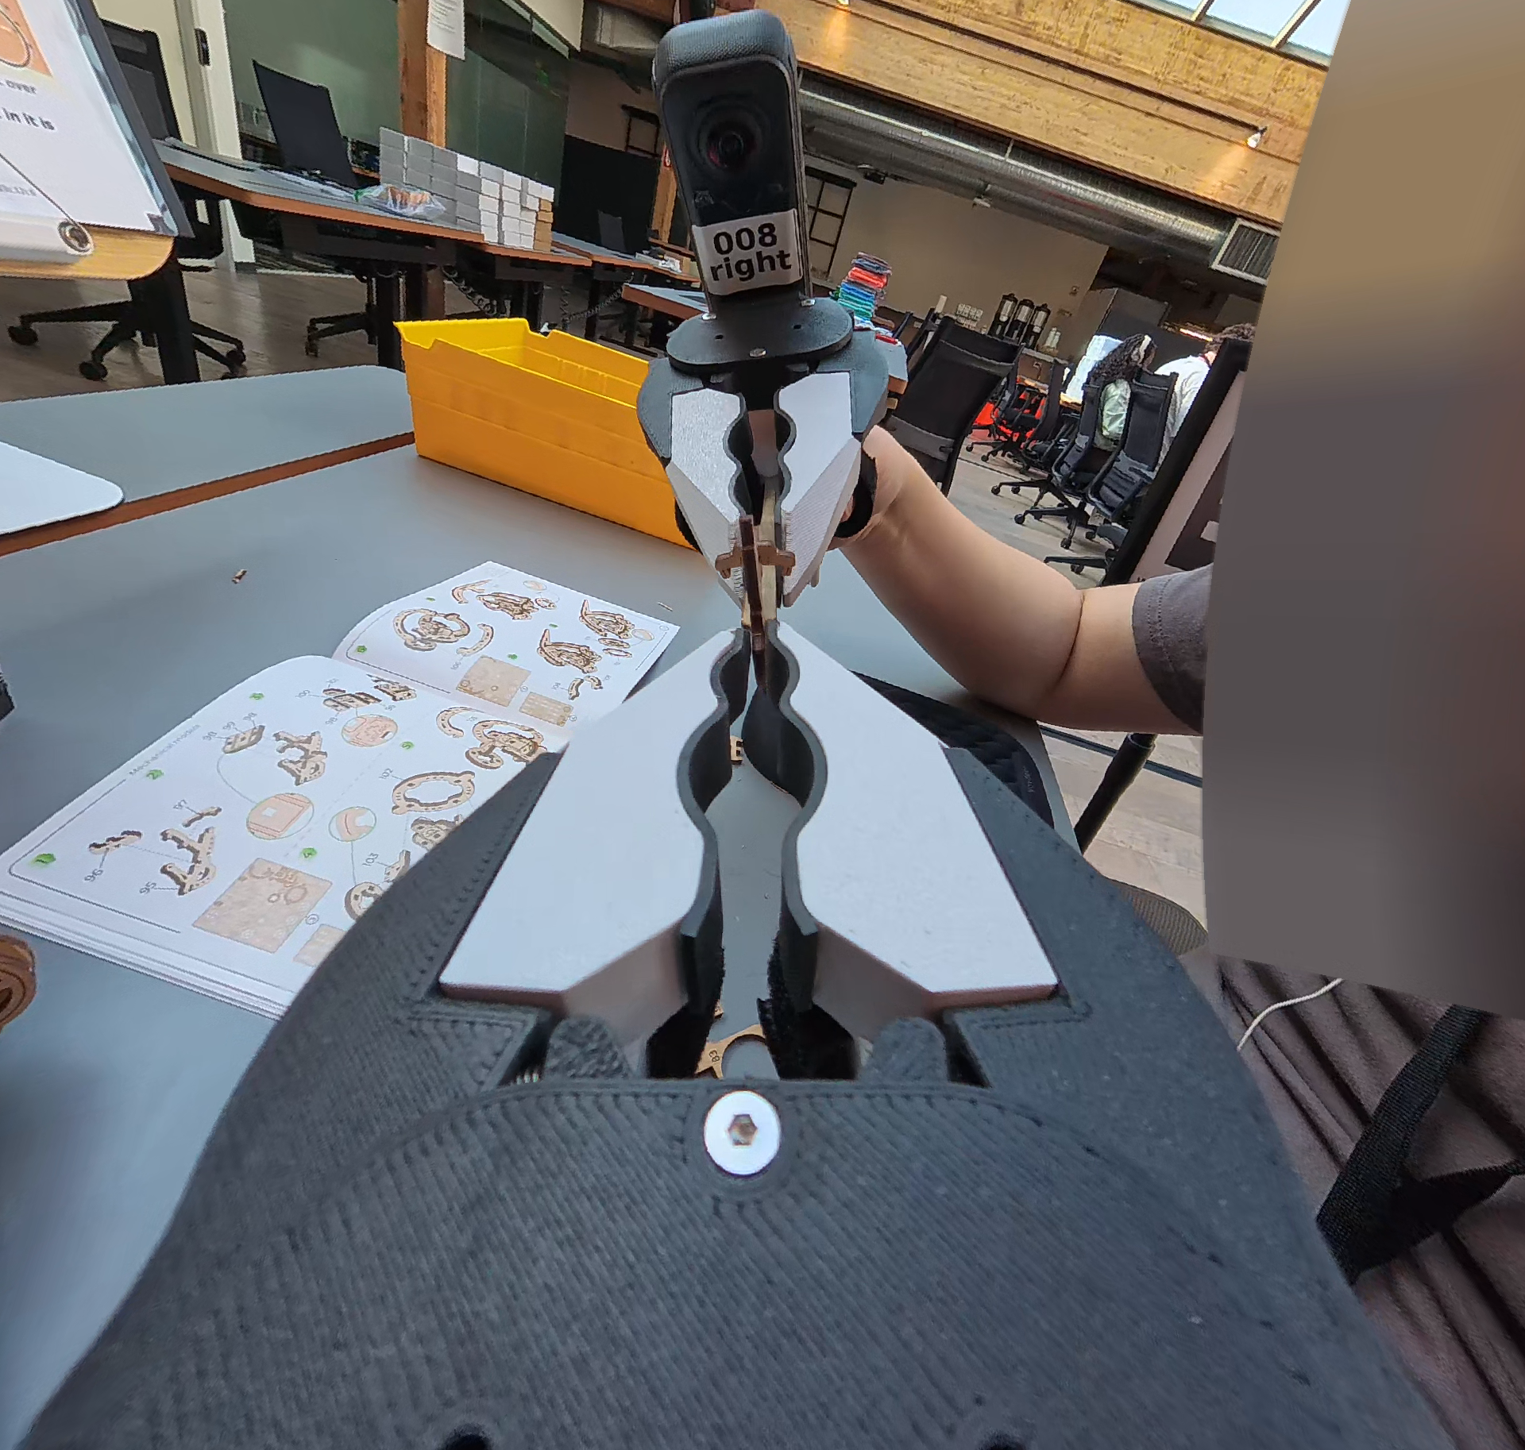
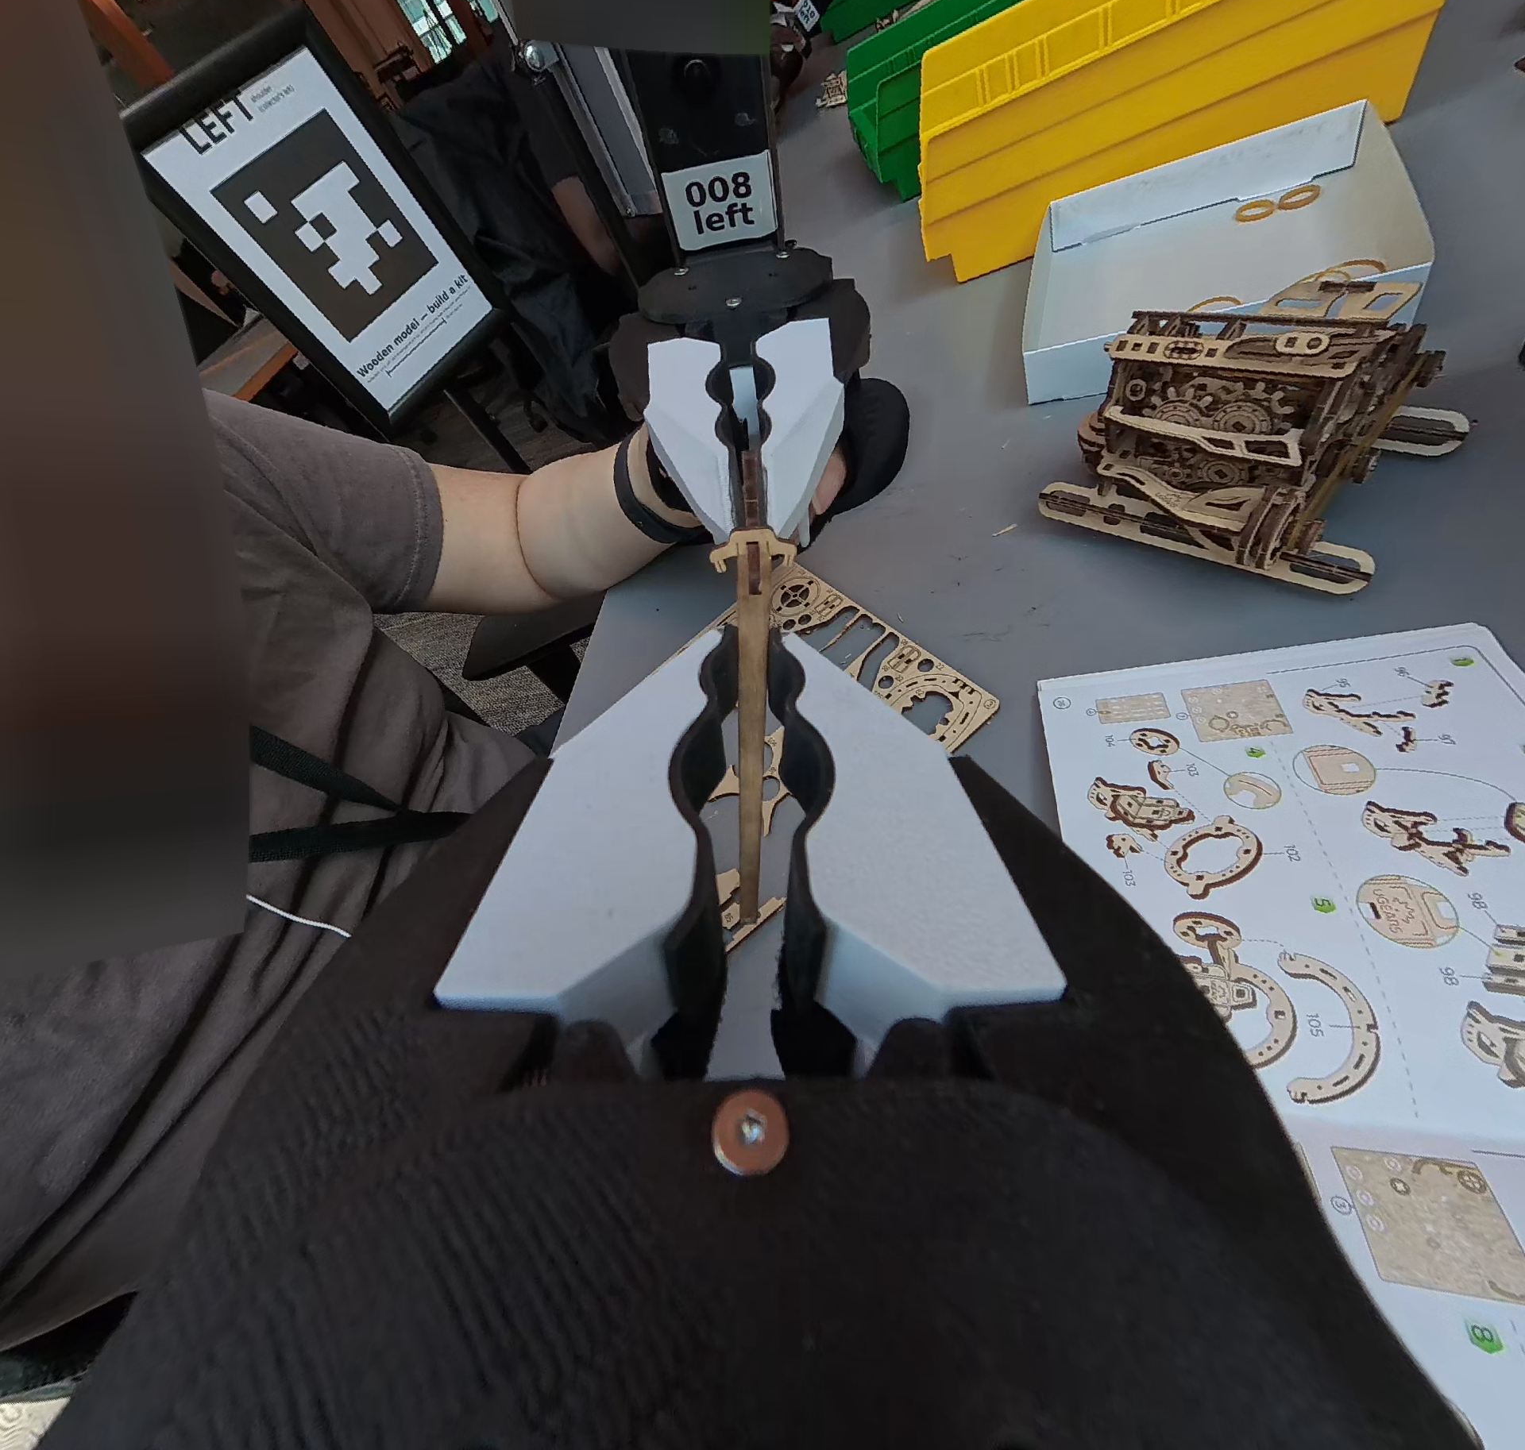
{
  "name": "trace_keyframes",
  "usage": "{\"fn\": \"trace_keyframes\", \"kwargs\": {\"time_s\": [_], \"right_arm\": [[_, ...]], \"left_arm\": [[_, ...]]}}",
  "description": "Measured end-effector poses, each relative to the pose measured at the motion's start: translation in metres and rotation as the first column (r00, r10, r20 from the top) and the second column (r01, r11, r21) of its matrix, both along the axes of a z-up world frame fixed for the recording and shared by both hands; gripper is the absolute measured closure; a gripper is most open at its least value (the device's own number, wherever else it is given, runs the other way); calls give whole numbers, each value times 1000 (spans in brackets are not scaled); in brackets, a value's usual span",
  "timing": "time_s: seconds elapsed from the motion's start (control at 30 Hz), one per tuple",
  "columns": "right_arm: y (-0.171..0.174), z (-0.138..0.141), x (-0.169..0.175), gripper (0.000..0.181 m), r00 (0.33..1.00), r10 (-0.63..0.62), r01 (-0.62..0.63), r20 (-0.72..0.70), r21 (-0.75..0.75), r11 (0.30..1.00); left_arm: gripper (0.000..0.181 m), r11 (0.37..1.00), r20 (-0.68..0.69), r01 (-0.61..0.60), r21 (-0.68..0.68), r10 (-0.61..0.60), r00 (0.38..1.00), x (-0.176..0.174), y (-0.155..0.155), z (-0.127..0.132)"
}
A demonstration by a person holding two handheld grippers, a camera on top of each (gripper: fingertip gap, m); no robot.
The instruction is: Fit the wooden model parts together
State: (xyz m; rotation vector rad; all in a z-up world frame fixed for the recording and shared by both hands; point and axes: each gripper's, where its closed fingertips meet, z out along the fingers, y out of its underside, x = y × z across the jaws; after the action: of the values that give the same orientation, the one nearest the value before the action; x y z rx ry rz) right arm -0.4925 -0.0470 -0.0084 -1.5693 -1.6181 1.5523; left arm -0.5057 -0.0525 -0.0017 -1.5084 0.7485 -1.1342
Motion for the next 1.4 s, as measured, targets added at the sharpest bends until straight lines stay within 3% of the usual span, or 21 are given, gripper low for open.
{"fn": "trace_keyframes", "kwargs": {"time_s": [0.83, 1.4], "right_arm": [[-3, -6, 4, 177, 998, 44, -47, 46, 67, 997], [-2, -6, 5, 177, 998, 46, -50, 39, 114, 992]], "left_arm": [[181, 1000, -117, 22, 8, -21, 993, 4, -5, -8], [181, 1000, -121, 5, 23, -3, 993, 4, -3, -7]]}}
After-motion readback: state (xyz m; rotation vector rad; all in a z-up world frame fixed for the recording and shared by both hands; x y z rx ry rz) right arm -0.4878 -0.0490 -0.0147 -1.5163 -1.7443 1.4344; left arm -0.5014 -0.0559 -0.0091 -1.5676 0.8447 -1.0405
